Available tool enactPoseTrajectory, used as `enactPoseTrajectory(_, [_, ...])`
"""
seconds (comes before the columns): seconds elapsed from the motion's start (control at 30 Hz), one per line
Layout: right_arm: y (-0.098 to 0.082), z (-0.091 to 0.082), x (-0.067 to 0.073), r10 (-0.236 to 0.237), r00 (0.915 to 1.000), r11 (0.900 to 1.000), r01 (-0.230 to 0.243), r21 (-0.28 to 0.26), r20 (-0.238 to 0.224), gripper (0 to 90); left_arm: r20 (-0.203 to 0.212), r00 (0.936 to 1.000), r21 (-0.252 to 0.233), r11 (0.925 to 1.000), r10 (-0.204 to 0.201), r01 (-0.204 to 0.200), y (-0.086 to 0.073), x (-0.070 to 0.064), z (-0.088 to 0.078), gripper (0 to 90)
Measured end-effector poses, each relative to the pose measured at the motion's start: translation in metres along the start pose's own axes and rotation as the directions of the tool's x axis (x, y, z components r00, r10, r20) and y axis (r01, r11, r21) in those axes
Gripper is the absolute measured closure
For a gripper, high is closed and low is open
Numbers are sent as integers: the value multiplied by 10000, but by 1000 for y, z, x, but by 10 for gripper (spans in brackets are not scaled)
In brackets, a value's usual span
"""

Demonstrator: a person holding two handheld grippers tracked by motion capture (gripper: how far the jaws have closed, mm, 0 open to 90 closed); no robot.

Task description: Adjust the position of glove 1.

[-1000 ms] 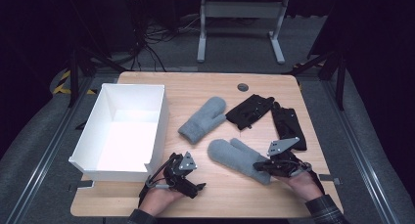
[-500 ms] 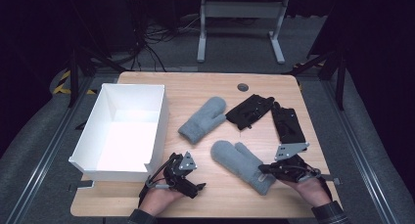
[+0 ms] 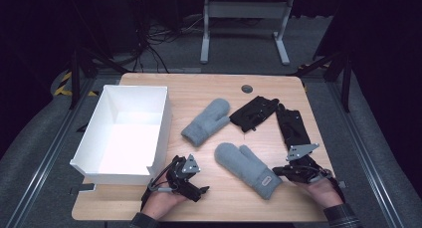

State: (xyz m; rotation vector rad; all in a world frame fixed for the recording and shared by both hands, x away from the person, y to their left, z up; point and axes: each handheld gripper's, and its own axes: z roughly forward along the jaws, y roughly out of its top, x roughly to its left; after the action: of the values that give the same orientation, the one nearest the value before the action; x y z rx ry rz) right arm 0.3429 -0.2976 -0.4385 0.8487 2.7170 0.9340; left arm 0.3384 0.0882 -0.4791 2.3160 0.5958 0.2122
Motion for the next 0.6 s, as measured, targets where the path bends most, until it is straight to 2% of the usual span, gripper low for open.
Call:
enactPoseTrajectory(0.1, [-1,3,8,-118,9995,9999,120,52,-292,900,-2,10000,0,10000,-1,1,0,0,0,2])
enactPoseTrajectory(0.23, [3,8,21,-535,9967,9984,546,167,-616,900,1,10000,1,10000,-12,12,0,0,0,2])
enactPoseTrajectory(0.3, [5,10,27,-630,9942,9978,645,141,-869,900,-16,10000,2,10000,-37,37,0,0,0,3])
enactPoseTrajectory(0.6, [14,21,46,-1214,9816,9922,1244,118,-1474,900,-19,10000,-22,10000,-97,97,1,0,1,4])
